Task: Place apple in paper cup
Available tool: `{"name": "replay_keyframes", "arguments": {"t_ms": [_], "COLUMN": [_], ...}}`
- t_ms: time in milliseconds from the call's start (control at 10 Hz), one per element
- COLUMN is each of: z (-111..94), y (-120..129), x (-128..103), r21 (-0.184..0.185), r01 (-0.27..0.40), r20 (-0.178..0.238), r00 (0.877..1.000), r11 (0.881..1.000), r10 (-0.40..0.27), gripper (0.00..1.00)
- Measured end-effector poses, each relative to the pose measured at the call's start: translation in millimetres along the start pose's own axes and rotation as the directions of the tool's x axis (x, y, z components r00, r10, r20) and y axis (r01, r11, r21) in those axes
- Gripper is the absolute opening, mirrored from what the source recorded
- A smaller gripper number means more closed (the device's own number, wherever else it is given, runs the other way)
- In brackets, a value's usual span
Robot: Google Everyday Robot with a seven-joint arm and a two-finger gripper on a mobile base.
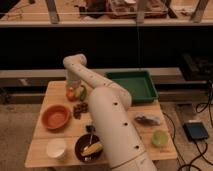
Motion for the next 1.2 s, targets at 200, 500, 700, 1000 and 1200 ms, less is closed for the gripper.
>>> {"name": "replay_keyframes", "arguments": {"t_ms": [200,500,700,1000,1200], "z": [3.7,5.6,5.9,6.1,0.2], "y": [-2.2,-3.4,-4.0,-2.9,-1.5], "x": [-5.1,-9.5,-11.0,-13.7,-17.7], "r21": [0.01,0.037,0.044,0.046,0.063], "r01": [0.014,0.032,0.038,0.044,0.054], "r20": [0.027,0.068,0.079,0.089,0.091], "r00": [1.0,0.997,0.996,0.995,0.994], "r11": [1.0,0.999,0.998,0.998,0.997], "r10": [-0.014,-0.034,-0.041,-0.048,-0.06], "gripper": [0.52,0.43,0.3,0.29,0.29]}}
